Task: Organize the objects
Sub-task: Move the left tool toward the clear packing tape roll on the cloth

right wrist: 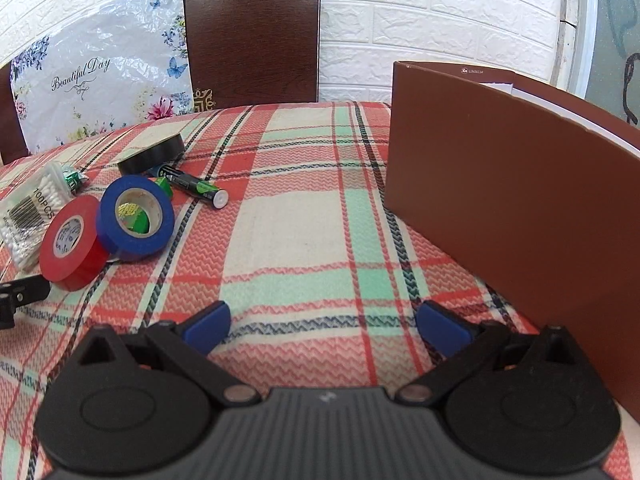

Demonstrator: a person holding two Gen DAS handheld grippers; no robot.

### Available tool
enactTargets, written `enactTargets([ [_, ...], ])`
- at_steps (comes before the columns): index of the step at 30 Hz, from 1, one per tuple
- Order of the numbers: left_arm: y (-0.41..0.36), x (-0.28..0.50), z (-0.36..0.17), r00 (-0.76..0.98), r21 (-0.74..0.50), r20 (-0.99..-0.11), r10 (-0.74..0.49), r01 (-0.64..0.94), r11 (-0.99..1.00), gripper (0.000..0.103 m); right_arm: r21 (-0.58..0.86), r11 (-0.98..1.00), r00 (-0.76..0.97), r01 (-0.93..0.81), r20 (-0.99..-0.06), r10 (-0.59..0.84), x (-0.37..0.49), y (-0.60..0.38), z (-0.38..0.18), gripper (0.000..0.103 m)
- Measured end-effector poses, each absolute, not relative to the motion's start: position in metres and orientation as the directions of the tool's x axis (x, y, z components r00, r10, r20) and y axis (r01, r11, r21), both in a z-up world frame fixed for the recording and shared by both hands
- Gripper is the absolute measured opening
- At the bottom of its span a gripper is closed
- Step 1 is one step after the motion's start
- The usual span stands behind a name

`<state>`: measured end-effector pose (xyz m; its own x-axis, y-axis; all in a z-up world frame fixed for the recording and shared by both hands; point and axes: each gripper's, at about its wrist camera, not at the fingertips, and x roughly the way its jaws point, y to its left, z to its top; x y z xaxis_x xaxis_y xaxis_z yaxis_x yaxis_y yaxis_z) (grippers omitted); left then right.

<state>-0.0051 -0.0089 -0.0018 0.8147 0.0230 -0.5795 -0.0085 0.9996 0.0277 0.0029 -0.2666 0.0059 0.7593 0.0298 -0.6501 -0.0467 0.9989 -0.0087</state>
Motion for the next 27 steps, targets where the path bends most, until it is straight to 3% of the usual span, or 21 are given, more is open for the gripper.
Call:
enactTargets([
  [16,-0.009,-0.005,-0.002,0.815,0.031,-0.579,0.024,-0.007,0.999,0.103,-0.005,0.999,0.761,-0.046,-0.648,0.032,0.002,-0.266,0.007,0.103],
  [27,-0.009,-0.005,-0.002,0.815,0.031,-0.579,0.023,-0.006,1.0,0.103,-0.022,0.996,0.762,0.081,-0.643,-0.076,-0.004,-0.249,0.007,0.103],
])
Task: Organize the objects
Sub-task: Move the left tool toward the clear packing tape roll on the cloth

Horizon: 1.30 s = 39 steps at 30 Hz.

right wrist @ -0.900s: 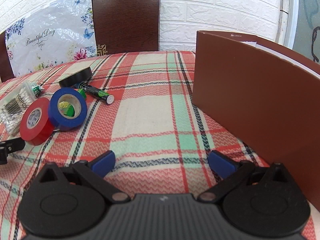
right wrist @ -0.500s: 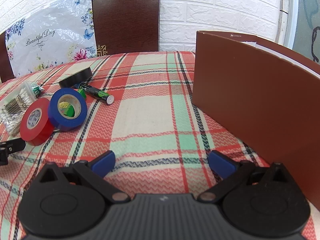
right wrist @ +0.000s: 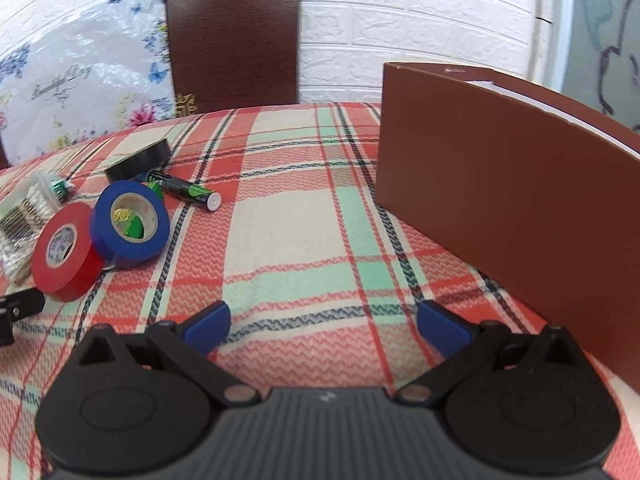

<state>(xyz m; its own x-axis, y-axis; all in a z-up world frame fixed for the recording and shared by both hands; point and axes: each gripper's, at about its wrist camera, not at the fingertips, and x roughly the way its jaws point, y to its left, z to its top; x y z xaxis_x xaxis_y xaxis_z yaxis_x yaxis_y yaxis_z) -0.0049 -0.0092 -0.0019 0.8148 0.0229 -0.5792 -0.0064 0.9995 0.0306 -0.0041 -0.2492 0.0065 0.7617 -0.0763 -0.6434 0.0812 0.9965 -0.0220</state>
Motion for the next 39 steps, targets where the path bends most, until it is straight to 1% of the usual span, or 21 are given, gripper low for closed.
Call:
enactTargets([
  [3,-0.009,-0.005,-0.002,0.815,0.031,-0.579,0.023,-0.006,1.0,0.103,-0.011,0.994,0.761,0.113,-0.642,-0.094,-0.006,-0.241,0.006,0.103],
  [6,-0.009,-0.005,-0.002,0.815,0.03,-0.579,0.021,-0.005,1.0,0.103,-0.022,0.996,0.768,0.088,-0.635,-0.082,-0.008,-0.234,0.005,0.103],
  [15,-0.01,-0.004,-0.001,0.815,0.03,-0.58,0.022,-0.005,1.0,0.103,0.034,0.997,0.775,0.076,-0.631,-0.037,-0.018,-0.225,0.009,0.103],
  [21,-0.01,-0.003,-0.001,0.814,0.025,-0.58,0.018,-0.005,1.0,0.103,0.038,0.998,0.781,-0.052,-0.621,0.064,-0.034,-0.197,0.009,0.103],
  [26,-0.009,-0.003,-0.002,0.815,0.033,-0.579,0.026,-0.009,0.999,0.103,0.077,0.996,0.775,-0.052,-0.625,0.089,-0.04,-0.197,0.01,0.103],
  [28,-0.006,-0.002,-0.002,0.815,0.013,-0.58,0.013,-0.007,1.0,0.103,0.078,0.996,0.772,-0.049,-0.629,0.088,-0.04,-0.197,0.009,0.103],
  [30,-0.008,-0.002,-0.001,0.812,0.021,-0.583,0.016,-0.004,1.0,0.103,0.069,0.996,0.77,-0.049,-0.633,0.082,-0.039,-0.195,0.009,0.103],
  [33,-0.003,-0.015,0.001,0.8,0.021,-0.6,0.002,0.013,1.0,0.103,0.062,0.997,0.771,-0.049,-0.632,0.077,-0.042,-0.194,0.008,0.103],
  [36,0.006,-0.039,0.001,0.797,0.022,-0.603,0.03,-0.02,1.0,0.103,0.046,0.998,0.774,-0.048,-0.63,0.066,-0.044,-0.192,0.007,0.103],
  [39,0.014,-0.059,0.002,0.781,0.007,-0.623,0.044,-0.051,0.999,0.103,0.035,0.998,0.777,-0.047,-0.627,0.058,-0.045,-0.191,0.007,0.103],
])
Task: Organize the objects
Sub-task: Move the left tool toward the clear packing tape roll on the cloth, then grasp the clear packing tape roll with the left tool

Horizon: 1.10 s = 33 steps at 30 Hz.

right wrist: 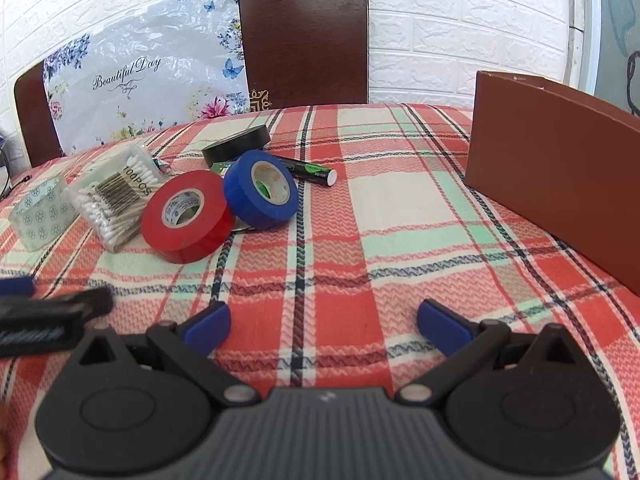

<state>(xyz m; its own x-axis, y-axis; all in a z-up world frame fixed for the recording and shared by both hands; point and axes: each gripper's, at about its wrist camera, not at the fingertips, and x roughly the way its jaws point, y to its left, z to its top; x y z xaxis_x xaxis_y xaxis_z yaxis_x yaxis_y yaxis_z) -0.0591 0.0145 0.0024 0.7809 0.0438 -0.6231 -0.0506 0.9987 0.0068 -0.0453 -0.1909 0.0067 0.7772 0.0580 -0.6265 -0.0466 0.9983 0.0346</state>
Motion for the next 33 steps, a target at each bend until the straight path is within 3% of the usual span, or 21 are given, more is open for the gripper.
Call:
enactTargets([
  [13,0.034,-0.108,0.01,0.672,-0.039,-0.74,-0.023,-0.01,0.999,0.103,0.002,0.999,0.778,-0.038,-0.628,0.031,-0.058,-0.187,0.008,0.103],
  [24,0.042,-0.126,0.012,0.659,-0.07,-0.747,-0.087,0.052,0.996,0.103,-0.025,0.999,0.801,-0.044,-0.598,0.021,-0.069,-0.182,0.009,0.103],
  [27,0.059,-0.12,0.021,0.672,-0.123,-0.73,-0.123,0.048,0.991,0.103,-0.071,0.992,0.835,-0.1,-0.548,0.045,-0.081,-0.171,0.014,0.103],
  [33,0.109,-0.084,0.066,0.82,0.018,-0.57,0.044,-0.041,0.999,0.103,-0.086,0.935,0.822,-0.345,-0.509,0.256,-0.082,-0.12,0.034,0.097],
])
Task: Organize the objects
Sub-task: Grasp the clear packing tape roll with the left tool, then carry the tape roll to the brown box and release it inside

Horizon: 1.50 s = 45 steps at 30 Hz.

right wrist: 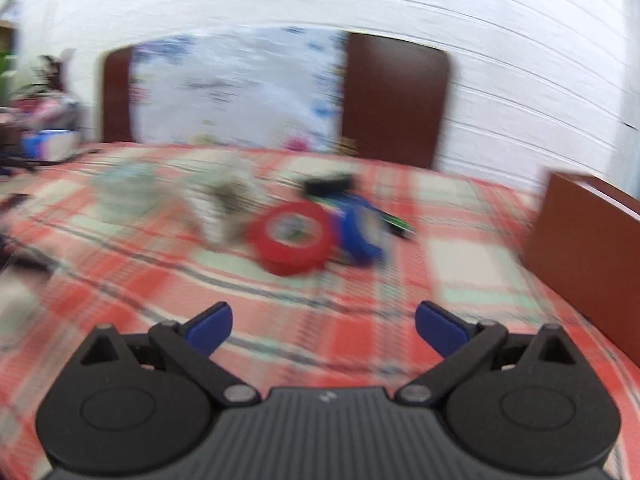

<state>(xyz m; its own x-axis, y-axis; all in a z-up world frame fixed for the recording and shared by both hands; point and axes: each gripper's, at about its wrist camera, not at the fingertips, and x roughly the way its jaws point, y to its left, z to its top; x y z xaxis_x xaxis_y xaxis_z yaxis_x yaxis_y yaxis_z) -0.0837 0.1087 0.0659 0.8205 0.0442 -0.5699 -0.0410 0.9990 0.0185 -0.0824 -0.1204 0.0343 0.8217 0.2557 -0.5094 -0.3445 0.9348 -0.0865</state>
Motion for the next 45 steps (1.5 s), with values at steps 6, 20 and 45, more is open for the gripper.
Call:
enactTargets([
  [6,0.159,-0.005,0.068,0.752,-0.169,-0.658,-0.046,-0.088,0.982,0.074,-0.062,0.815,0.706,-0.576,-0.54,0.458,-0.041,-0.034,0.049,0.085],
  [20,0.181,0.04,0.032,0.694,-0.294,-0.716,-0.073,-0.205,0.934,0.026,-0.144,0.707,0.624,-0.693,-0.61,0.488,0.04,0.079,0.02,0.093],
  [45,-0.235,0.03,0.134,0.633,-0.301,-0.499,-0.592,0.514,0.803,0.027,-0.271,0.958,0.963,0.097,-0.219,-0.159,-0.053,-0.318,0.104,0.093],
])
